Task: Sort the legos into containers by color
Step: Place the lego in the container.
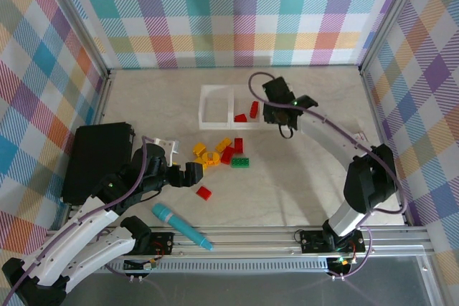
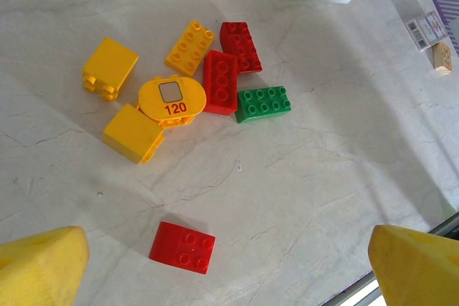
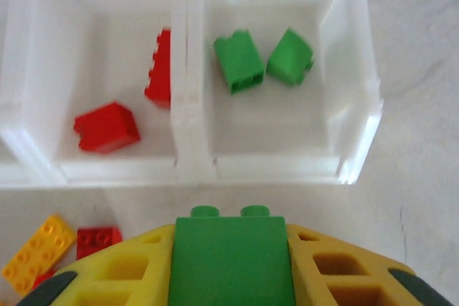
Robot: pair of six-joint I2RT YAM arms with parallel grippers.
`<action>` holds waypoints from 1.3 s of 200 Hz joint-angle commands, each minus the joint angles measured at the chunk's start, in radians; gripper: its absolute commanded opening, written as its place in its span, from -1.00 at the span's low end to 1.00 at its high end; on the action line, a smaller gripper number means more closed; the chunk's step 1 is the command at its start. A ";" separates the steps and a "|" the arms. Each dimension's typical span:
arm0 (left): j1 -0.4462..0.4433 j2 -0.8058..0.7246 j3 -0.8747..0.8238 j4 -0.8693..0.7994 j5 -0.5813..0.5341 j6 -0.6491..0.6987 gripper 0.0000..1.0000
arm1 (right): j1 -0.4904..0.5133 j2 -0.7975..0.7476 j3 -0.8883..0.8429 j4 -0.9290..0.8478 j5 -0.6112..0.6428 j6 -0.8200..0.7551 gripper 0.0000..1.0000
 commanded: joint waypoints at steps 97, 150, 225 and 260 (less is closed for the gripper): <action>-0.015 0.005 -0.002 -0.009 -0.014 -0.011 0.99 | -0.155 0.379 0.334 -0.078 -0.206 -0.179 -0.35; -0.015 0.023 -0.006 0.002 -0.014 -0.012 0.99 | -0.174 0.389 0.282 -0.064 -0.204 -0.163 -0.03; -0.016 0.023 -0.006 0.000 -0.013 -0.012 0.99 | -0.175 0.327 0.272 -0.079 -0.232 -0.150 0.11; -0.015 0.031 -0.005 0.004 -0.009 -0.011 0.99 | -0.174 0.232 0.204 -0.071 -0.307 -0.117 0.16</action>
